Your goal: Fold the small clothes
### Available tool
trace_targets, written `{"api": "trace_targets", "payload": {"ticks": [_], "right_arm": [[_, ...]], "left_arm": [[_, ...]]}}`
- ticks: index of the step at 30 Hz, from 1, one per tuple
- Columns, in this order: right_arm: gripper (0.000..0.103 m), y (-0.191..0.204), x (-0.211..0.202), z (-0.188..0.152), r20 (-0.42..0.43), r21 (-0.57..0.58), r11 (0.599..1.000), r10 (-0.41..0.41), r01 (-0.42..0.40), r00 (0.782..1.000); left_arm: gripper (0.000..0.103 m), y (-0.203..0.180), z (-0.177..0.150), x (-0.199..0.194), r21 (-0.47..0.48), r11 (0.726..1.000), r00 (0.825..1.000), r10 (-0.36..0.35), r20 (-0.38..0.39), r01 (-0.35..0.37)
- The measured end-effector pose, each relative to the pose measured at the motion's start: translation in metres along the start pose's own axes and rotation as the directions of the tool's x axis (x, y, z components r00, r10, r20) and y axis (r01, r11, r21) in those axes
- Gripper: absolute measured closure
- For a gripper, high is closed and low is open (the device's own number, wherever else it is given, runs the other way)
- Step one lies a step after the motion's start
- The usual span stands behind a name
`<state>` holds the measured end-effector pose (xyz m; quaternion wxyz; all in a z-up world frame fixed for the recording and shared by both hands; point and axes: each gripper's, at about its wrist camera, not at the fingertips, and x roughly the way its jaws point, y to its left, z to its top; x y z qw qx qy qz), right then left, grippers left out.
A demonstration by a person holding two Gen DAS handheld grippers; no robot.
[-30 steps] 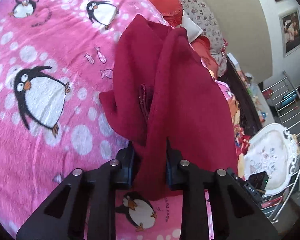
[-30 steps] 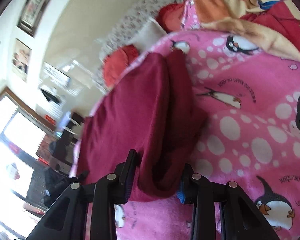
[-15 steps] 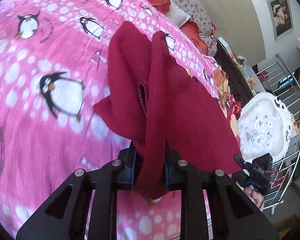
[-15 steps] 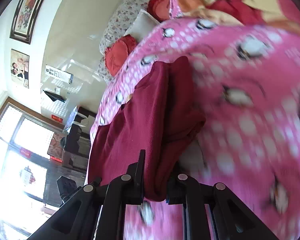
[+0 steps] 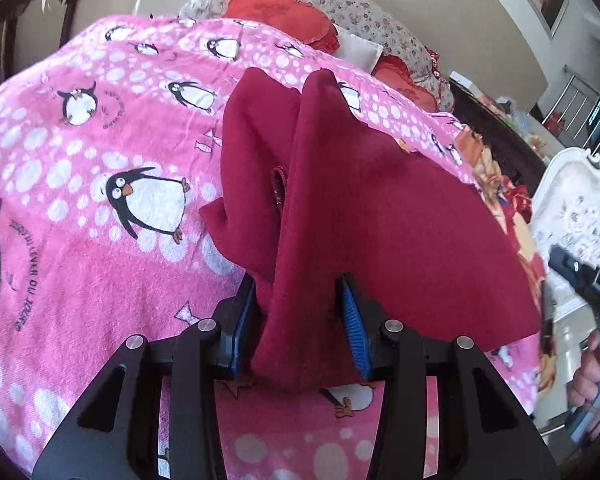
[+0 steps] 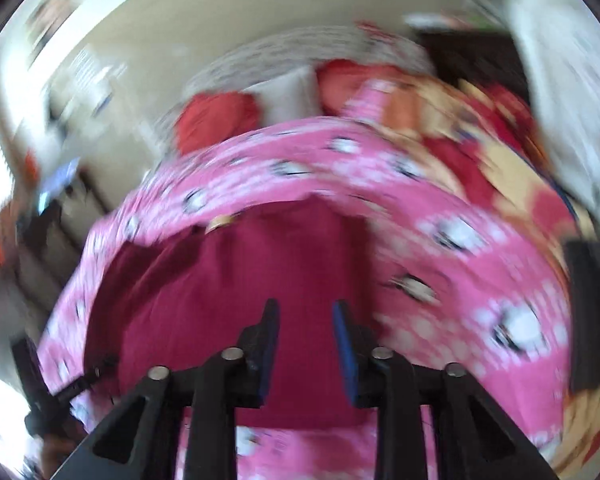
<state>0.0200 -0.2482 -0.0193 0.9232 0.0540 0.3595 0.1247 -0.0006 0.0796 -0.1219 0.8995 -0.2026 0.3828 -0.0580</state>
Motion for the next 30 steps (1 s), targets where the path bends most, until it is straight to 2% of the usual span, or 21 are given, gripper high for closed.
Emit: {"api": "trace_targets", "payload": {"ticks": [3, 8, 11, 13, 15, 25, 28, 30], "right_arm": [[0.065, 0.032, 0.023, -0.001, 0.003, -0.061, 0.998, -0.022, 0.022, 1.0], [0.065, 0.061, 0.073, 0.001, -0.006, -0.074, 0.995, -0.066, 0.065, 0.998], [0.065, 0.065, 0.098, 0.006, -0.032, -0.098, 0.99, -0.102, 0.098, 0.994], [0.062, 0.06, 0.118, 0.007, -0.078, -0.111, 0.99, -0.101, 0.092, 0.992], [0.059, 0.049, 0.13, 0.002, -0.107, -0.068, 0.995, -0.077, 0.07, 0.991], [0.054, 0.051, 0.128, -0.006, -0.079, -0.083, 0.994, -0.072, 0.065, 0.994], [0.054, 0.052, 0.128, -0.006, -0.079, -0.087, 0.994, -0.075, 0.068, 0.994], [0.053, 0.051, 0.127, -0.005, -0.08, -0.084, 0.994, -0.07, 0.063, 0.994]], "left_arm": [[0.061, -0.002, -0.002, 0.001, 0.025, 1.0, 1.0, 0.019, 0.011, -0.019], [0.061, -0.002, -0.003, 0.002, 0.03, 0.999, 1.0, 0.016, 0.019, -0.017], [0.061, 0.0, -0.004, 0.001, 0.028, 1.0, 1.0, 0.01, 0.021, -0.011], [0.061, 0.001, -0.004, 0.001, 0.023, 1.0, 1.0, 0.003, 0.022, -0.003], [0.061, 0.002, -0.006, 0.0, 0.018, 1.0, 1.0, -0.004, 0.022, 0.003], [0.058, 0.009, -0.007, -0.003, -0.024, 0.997, 0.997, -0.077, 0.029, 0.078], [0.051, 0.003, -0.006, -0.003, -0.004, 0.998, 0.998, -0.066, 0.021, 0.066], [0.043, -0.003, -0.007, -0.002, 0.023, 0.998, 0.998, -0.053, 0.021, 0.052]]}}
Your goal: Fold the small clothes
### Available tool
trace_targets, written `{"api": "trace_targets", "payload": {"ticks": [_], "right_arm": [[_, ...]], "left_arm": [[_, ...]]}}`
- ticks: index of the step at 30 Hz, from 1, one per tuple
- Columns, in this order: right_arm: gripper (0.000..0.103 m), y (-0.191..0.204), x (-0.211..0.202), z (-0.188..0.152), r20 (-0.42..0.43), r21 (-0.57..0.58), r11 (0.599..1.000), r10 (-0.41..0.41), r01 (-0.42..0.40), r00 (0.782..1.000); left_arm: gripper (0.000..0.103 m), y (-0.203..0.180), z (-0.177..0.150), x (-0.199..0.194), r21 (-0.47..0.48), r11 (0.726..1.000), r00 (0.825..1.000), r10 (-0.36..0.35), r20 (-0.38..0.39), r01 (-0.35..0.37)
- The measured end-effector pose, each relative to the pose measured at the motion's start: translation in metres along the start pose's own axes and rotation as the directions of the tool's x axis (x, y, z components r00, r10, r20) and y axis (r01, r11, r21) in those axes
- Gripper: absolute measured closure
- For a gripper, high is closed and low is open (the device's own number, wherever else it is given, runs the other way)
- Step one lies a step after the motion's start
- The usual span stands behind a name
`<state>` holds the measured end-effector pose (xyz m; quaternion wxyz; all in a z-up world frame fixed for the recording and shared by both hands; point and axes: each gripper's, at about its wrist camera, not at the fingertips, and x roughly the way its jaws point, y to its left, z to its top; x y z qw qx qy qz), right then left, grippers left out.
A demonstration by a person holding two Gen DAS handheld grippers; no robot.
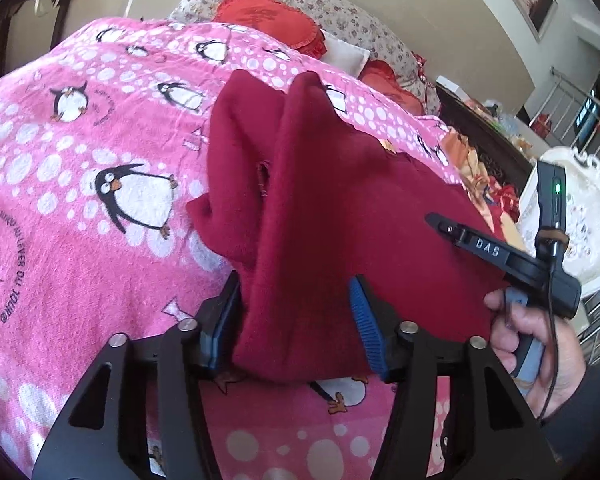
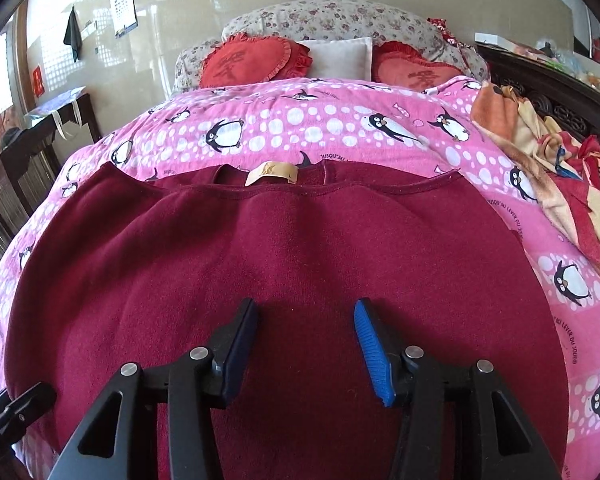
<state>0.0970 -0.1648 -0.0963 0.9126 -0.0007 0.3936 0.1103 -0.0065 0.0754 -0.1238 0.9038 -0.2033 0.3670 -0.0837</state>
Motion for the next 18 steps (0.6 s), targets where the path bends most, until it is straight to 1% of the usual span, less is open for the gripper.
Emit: {"api": "trace_targets", "payload": {"ticks": [2, 3, 4, 5, 6, 8, 9, 11, 12, 15, 17, 18], "right_arm": [[0.052, 0.0, -0.001, 0.0, -0.003, 0.007, 1.0, 0.012, -0.012, 1.0], [0.046, -0.001, 0.0, 0.001, -0.005, 0.008, 1.0, 0.023, -0.023, 1.0], [0.041, -0.001, 0.0, 0.002, -0.013, 0.008, 0.999, 0.049, -0.049, 0.999], [0.034, 0.0, 0.001, 0.003, -0.022, 0.004, 0.998, 0.066, -0.066, 0.998], [0.025, 0.001, 0.001, 0.004, -0.028, -0.003, 0.997, 0.081, -0.081, 0.996], [0.018, 0.007, 0.001, 0.003, -0.038, -0.03, 0.995, 0.092, -0.093, 0.995], [0.017, 0.009, 0.001, 0.003, -0.04, -0.039, 0.995, 0.086, -0.088, 0.995], [0.016, 0.01, 0.003, 0.003, -0.047, -0.044, 0.995, 0.082, -0.084, 0.996], [0.016, 0.011, 0.003, 0.003, -0.05, -0.045, 0.996, 0.08, -0.083, 0.995], [0.016, 0.012, 0.002, 0.006, -0.075, -0.045, 0.996, 0.071, -0.074, 0.995], [0.016, 0.015, 0.001, 0.011, -0.122, -0.051, 0.996, 0.068, -0.075, 0.99], [0.021, 0.018, -0.001, 0.017, -0.17, -0.056, 0.995, 0.07, -0.08, 0.983]], "left_arm": [[0.036, -0.007, 0.0, 0.002, 0.033, 0.999, 1.0, 0.015, -0.008, -0.015], [0.034, -0.011, 0.0, 0.003, 0.048, 0.998, 1.0, 0.027, -0.013, -0.027], [0.033, -0.014, 0.0, 0.004, 0.065, 0.997, 0.999, 0.04, -0.017, -0.039], [0.033, -0.016, -0.001, 0.005, 0.073, 0.996, 0.999, 0.048, -0.016, -0.047], [0.033, -0.015, -0.002, 0.004, 0.073, 0.996, 0.999, 0.045, -0.011, -0.044], [0.033, -0.01, -0.002, 0.003, 0.053, 0.999, 1.0, 0.013, -0.007, -0.012], [0.033, -0.004, -0.001, 0.001, 0.022, 1.0, 1.0, -0.023, -0.001, 0.023], [0.033, 0.003, 0.0, 0.0, -0.015, 0.998, 0.998, -0.059, 0.009, 0.059], [0.033, 0.005, 0.0, -0.001, -0.026, 0.997, 0.998, -0.069, 0.014, 0.07], [0.033, 0.004, -0.001, -0.002, -0.021, 0.998, 0.998, -0.065, 0.024, 0.066], [0.033, 0.004, -0.001, -0.003, -0.022, 0.997, 0.997, -0.069, 0.027, 0.07], [0.033, 0.005, -0.002, -0.004, -0.028, 0.996, 0.996, -0.079, 0.027, 0.08]]}}
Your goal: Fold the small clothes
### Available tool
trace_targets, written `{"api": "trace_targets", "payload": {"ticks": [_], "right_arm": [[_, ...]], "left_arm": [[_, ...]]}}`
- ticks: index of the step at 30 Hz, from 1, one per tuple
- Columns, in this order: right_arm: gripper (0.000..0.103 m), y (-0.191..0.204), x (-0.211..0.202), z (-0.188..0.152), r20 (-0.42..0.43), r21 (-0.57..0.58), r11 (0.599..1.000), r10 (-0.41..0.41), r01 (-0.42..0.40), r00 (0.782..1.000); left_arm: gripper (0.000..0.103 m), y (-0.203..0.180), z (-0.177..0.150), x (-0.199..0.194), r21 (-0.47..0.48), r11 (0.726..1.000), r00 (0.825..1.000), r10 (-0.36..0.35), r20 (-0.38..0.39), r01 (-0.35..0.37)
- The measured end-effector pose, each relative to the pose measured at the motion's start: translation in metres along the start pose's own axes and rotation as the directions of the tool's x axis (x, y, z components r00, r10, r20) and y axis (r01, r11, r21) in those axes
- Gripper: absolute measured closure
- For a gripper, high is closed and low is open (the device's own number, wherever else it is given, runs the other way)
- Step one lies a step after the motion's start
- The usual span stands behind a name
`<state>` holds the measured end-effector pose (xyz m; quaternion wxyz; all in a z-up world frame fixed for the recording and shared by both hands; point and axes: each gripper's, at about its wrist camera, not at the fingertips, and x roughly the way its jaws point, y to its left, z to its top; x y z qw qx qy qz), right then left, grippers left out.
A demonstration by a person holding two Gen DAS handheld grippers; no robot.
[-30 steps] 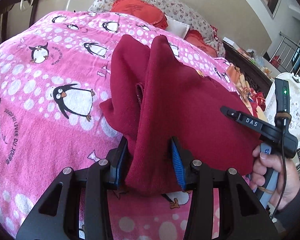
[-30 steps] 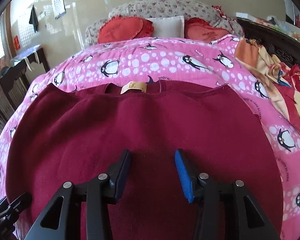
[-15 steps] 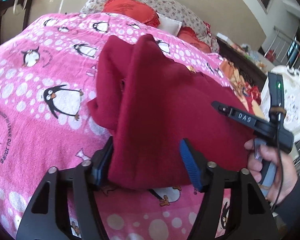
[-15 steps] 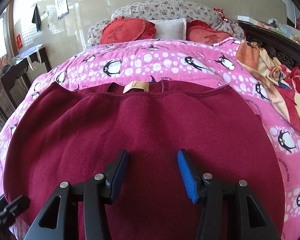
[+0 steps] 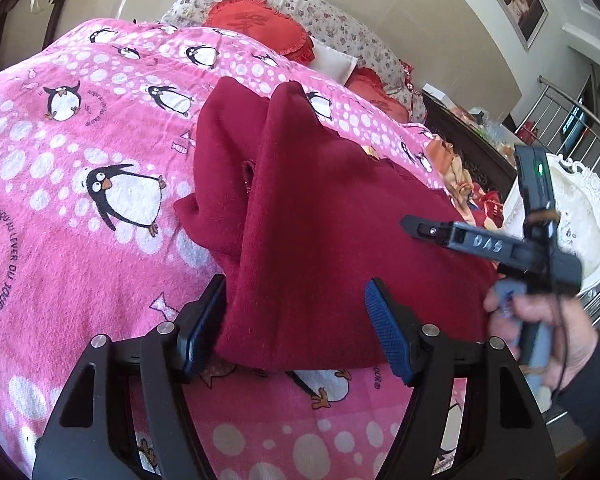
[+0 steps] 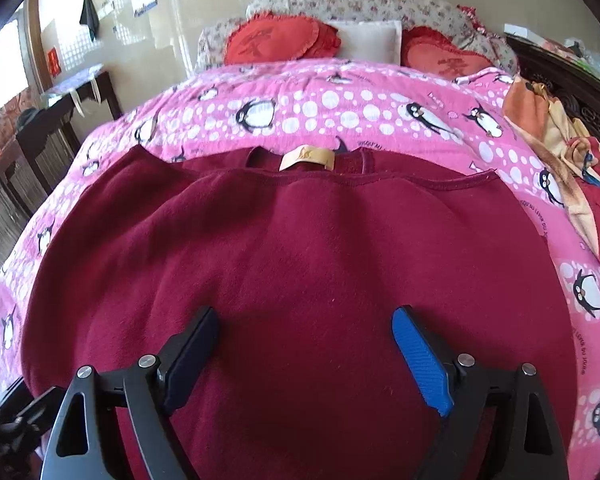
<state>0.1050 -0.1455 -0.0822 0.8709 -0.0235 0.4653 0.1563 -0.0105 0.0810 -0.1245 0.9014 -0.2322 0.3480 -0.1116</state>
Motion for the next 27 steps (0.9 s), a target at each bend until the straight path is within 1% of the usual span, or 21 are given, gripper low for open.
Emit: {"api": "trace_targets", "payload": {"ticks": [1, 2, 4, 6, 7, 8, 9, 10, 11, 12, 13, 15, 16, 18, 19, 20, 21, 22, 23, 24, 27], "right_arm": [[0.024, 0.002, -0.003, 0.005, -0.024, 0.001, 1.0, 0.013, -0.012, 1.0], [0.031, 0.005, -0.008, 0.012, -0.038, 0.007, 0.999, 0.032, -0.032, 0.999], [0.032, 0.016, -0.023, 0.032, -0.034, 0.03, 0.998, 0.062, -0.061, 0.997], [0.032, 0.03, -0.037, 0.057, -0.026, 0.058, 0.991, 0.122, -0.121, 0.992], [0.032, 0.04, -0.043, 0.072, -0.03, 0.08, 0.979, 0.192, -0.189, 0.981], [0.031, 0.051, -0.044, 0.086, -0.053, 0.103, 0.959, 0.27, -0.264, 0.961], [0.03, 0.059, -0.042, 0.095, -0.08, 0.116, 0.946, 0.311, -0.301, 0.947], [0.03, 0.074, -0.035, 0.109, -0.14, 0.133, 0.93, 0.361, -0.344, 0.922], [0.03, 0.083, -0.03, 0.114, -0.171, 0.137, 0.923, 0.379, -0.359, 0.909], [0.03, 0.095, -0.02, 0.121, -0.221, 0.143, 0.915, 0.401, -0.377, 0.889], [0.03, 0.107, -0.007, 0.128, -0.272, 0.141, 0.916, 0.4, -0.375, 0.875], [0.03, 0.117, 0.012, 0.14, -0.298, 0.132, 0.948, 0.317, -0.29, 0.9], [0.03, 0.119, 0.024, 0.145, -0.309, 0.166, 0.949, 0.308, -0.268, 0.9], [0.03, 0.122, 0.046, 0.15, -0.354, 0.226, 0.94, 0.323, -0.255, 0.878], [0.03, 0.128, 0.059, 0.15, -0.393, 0.233, 0.944, 0.312, -0.234, 0.865], [0.03, 0.136, 0.07, 0.15, -0.425, 0.214, 0.951, 0.296, -0.223, 0.855], [0.03, 0.142, 0.077, 0.151, -0.441, 0.186, 0.96, 0.273, -0.21, 0.855], [0.03, 0.15, 0.084, 0.149, -0.456, 0.142, 0.973, 0.225, -0.179, 0.861], [0.03, 0.156, 0.089, 0.149, -0.464, 0.122, 0.979, 0.2, -0.161, 0.863], [0.03, 0.164, 0.096, 0.147, -0.478, 0.097, 0.985, 0.175, -0.146, 0.861], [0.03, 0.186, 0.111, 0.144, -0.506, -0.024, 0.996, 0.057, -0.08, 0.861]], "left_arm": [[0.033, 0.001, 0.0, -0.001, -0.007, 1.0, 1.0, -0.009, 0.0, 0.009], [0.033, 0.003, 0.0, -0.002, -0.015, 1.0, 1.0, -0.017, 0.001, 0.017], [0.033, 0.005, -0.001, -0.002, -0.023, 0.999, 1.0, -0.03, -0.001, 0.03], [0.033, 0.004, -0.001, -0.003, -0.021, 0.999, 1.0, -0.03, -0.002, 0.03], [0.033, 0.004, -0.001, -0.003, -0.02, 0.999, 1.0, -0.031, -0.002, 0.031], [0.033, 0.004, -0.001, -0.003, -0.021, 0.999, 0.999, -0.032, -0.002, 0.032], [0.033, 0.005, -0.001, -0.003, -0.024, 0.999, 0.999, -0.038, -0.002, 0.038], [0.033, 0.006, -0.001, -0.003, -0.027, 0.999, 0.999, -0.041, -0.002, 0.041], [0.033, 0.007, -0.001, -0.004, -0.029, 0.999, 0.999, -0.043, -0.002, 0.043], [0.033, 0.007, -0.001, -0.004, -0.03, 0.999, 0.999, -0.045, -0.001, 0.045], [0.033, 0.007, -0.001, -0.004, -0.03, 0.998, 0.999, -0.046, -0.001, 0.046], [0.033, 0.007, -0.001, -0.004, -0.03, 0.998, 0.999, -0.047, 0.0, 0.047], [0.033, 0.007, -0.001, -0.004, -0.031, 0.998, 0.999, -0.047, 0.0, 0.047], [0.033, 0.008, 0.0, -0.003, -0.035, 0.998, 0.999, -0.05, 0.001, 0.05], [0.033, 0.008, 0.0, -0.003, -0.037, 0.998, 0.999, -0.053, 0.001, 0.053], [0.033, 0.009, 0.0, -0.003, -0.039, 0.998, 0.998, -0.056, 0.002, 0.056], [0.033, 0.009, 0.001, -0.003, -0.04, 0.997, 0.998, -0.058, 0.003, 0.058], [0.033, 0.01, 0.001, -0.004, -0.043, 0.997, 0.998, -0.062, 0.004, 0.062], [0.033, 0.01, 0.001, -0.004, -0.045, 0.997, 0.998, -0.065, 0.006, 0.065], [0.033, 0.011, 0.0, -0.004, -0.046, 0.997, 0.998, -0.067, 0.007, 0.067], [0.033, 0.011, 0.0, -0.004, -0.045, 0.997, 0.998, -0.068, 0.008, 0.068]]}}
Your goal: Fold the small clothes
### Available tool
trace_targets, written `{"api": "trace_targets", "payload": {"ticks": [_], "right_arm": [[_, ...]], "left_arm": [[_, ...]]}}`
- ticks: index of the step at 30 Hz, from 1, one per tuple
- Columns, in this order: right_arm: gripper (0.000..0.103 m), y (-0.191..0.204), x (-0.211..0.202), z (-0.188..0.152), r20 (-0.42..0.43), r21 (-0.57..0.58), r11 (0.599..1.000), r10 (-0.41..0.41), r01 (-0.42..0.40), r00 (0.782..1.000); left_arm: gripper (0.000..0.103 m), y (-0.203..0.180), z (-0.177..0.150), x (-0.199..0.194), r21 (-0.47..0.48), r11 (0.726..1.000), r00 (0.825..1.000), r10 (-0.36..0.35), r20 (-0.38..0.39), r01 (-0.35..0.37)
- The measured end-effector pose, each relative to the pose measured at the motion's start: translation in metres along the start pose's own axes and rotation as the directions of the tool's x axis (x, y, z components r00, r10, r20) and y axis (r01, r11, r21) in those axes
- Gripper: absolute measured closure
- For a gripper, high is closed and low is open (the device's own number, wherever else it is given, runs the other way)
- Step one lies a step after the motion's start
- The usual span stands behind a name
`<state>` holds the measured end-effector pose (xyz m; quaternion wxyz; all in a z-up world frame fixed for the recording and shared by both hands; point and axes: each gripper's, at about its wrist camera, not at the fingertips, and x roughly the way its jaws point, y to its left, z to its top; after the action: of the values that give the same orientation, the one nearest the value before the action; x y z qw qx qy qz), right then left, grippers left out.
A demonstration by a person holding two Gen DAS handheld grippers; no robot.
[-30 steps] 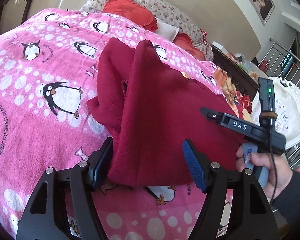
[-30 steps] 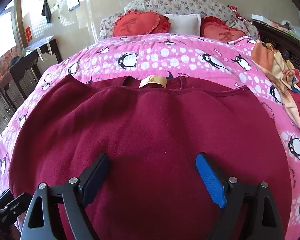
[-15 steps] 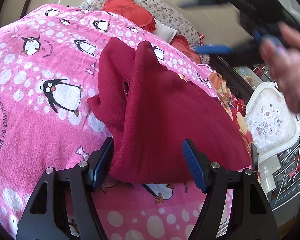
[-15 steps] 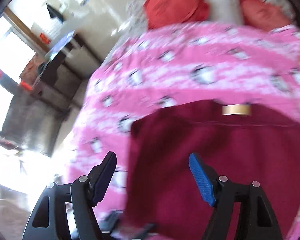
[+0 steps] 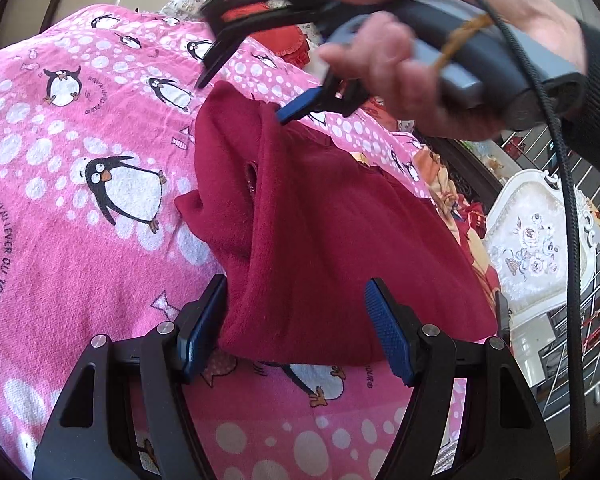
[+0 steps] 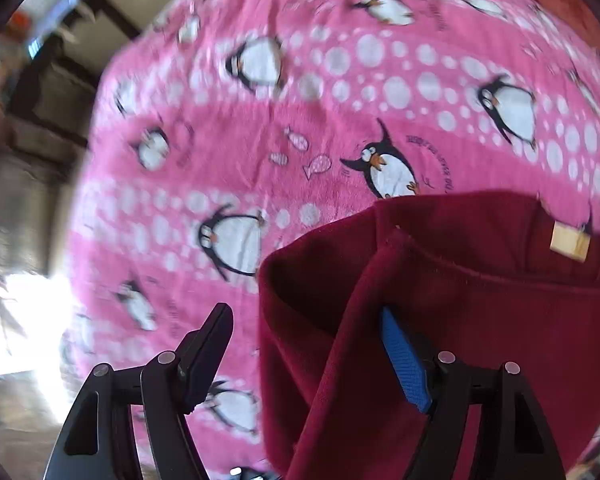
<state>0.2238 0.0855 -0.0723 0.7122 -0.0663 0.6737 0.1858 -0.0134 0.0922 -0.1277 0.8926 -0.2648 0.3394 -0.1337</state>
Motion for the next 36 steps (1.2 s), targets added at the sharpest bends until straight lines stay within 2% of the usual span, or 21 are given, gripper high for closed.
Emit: {"api": "trace_targets", "payload": {"ticks": [2, 3, 6, 8, 9, 10, 11, 12, 13, 14, 15, 17, 19, 24, 29, 32, 34, 36], "right_arm": [[0.03, 0.012, 0.014, 0.003, -0.014, -0.042, 0.993, -0.114, 0.113, 0.993], [0.03, 0.016, 0.02, 0.004, -0.027, -0.061, 0.988, -0.145, 0.143, 0.989], [0.03, 0.028, 0.039, 0.002, -0.039, -0.131, 0.969, -0.216, 0.209, 0.976], [0.028, 0.03, 0.041, 0.001, -0.022, -0.144, 0.966, -0.222, 0.217, 0.975], [0.03, 0.027, 0.039, 0.0, -0.01, -0.136, 0.969, -0.208, 0.204, 0.978], [0.038, 0.025, 0.036, -0.002, -0.005, -0.133, 0.971, -0.202, 0.2, 0.979], [0.051, 0.02, 0.032, -0.003, 0.001, -0.13, 0.973, -0.191, 0.189, 0.982], [0.057, 0.014, 0.027, -0.009, 0.001, -0.123, 0.977, -0.174, 0.173, 0.985], [0.072, 0.005, 0.02, -0.012, -0.002, -0.108, 0.985, -0.132, 0.131, 0.991], [0.082, -0.002, 0.013, -0.014, 0.003, -0.093, 0.992, -0.09, 0.09, 0.996], [0.085, -0.011, 0.004, -0.015, 0.019, -0.076, 0.996, -0.041, 0.042, 0.999], [0.087, -0.023, -0.008, -0.019, 0.035, -0.062, 0.998, 0.003, -0.001, 0.999], [0.088, -0.035, -0.023, -0.024, 0.068, -0.053, 0.997, 0.051, -0.048, 0.996], [0.089, -0.063, -0.059, -0.04, 0.125, -0.055, 0.988, 0.148, -0.142, 0.981], [0.089, -0.11, -0.105, -0.053, 0.198, -0.044, 0.952, 0.305, -0.303, 0.931], [0.089, -0.142, -0.125, -0.057, 0.23, -0.044, 0.926, 0.375, -0.375, 0.898], [0.089, -0.183, -0.143, -0.067, 0.262, -0.024, 0.915, 0.396, -0.404, 0.88], [0.089, -0.217, -0.154, -0.076, 0.278, -0.006, 0.916, 0.387, -0.401, 0.879]], "left_arm": [[0.033, 0.001, 0.0, 0.0, -0.001, 1.0, 1.0, -0.002, 0.001, 0.002], [0.033, 0.001, 0.0, -0.001, -0.001, 1.0, 1.0, -0.003, 0.002, 0.003], [0.033, 0.001, 0.0, -0.001, -0.002, 1.0, 1.0, -0.003, 0.002, 0.003], [0.033, 0.002, 0.0, -0.002, -0.006, 1.0, 1.0, -0.007, 0.004, 0.007], [0.033, 0.002, 0.0, -0.002, -0.009, 1.0, 1.0, -0.011, 0.006, 0.011], [0.033, 0.004, 0.0, -0.003, -0.014, 1.0, 1.0, -0.015, 0.008, 0.015], [0.033, 0.006, 0.0, -0.005, -0.019, 1.0, 1.0, -0.019, 0.012, 0.019], [0.034, 0.008, 0.001, -0.007, -0.031, 0.999, 1.0, -0.017, 0.02, 0.018], [0.036, 0.01, 0.002, -0.01, -0.05, 0.999, 0.999, -0.012, 0.034, 0.014], [0.044, 0.014, 0.004, -0.013, -0.08, 0.997, 0.999, -0.007, 0.05, 0.011], [0.059, 0.02, 0.006, -0.015, -0.128, 0.992, 0.998, -0.001, 0.063, 0.009], [0.076, 0.036, 0.01, -0.013, -0.237, 0.97, 0.998, -0.041, 0.046, 0.051], [0.081, 0.04, 0.012, -0.01, -0.279, 0.957, 0.997, -0.065, 0.032, 0.072], [0.085, 0.013, 0.019, -0.024, -0.2, 0.978, 0.997, -0.046, 0.055, 0.056], [0.085, -0.043, 0.031, -0.038, -0.042, 0.998, 0.995, -0.038, 0.093, 0.042], [0.086, -0.092, 0.038, -0.034, 0.053, 0.996, 0.993, -0.075, 0.094, 0.07], [0.086, -0.13, 0.043, -0.022, 0.117, 0.988, 0.99, -0.114, 0.082, 0.104], [0.086, -0.157, 0.044, -0.009, 0.158, 0.979, 0.988, -0.137, 0.065, 0.126]]}}
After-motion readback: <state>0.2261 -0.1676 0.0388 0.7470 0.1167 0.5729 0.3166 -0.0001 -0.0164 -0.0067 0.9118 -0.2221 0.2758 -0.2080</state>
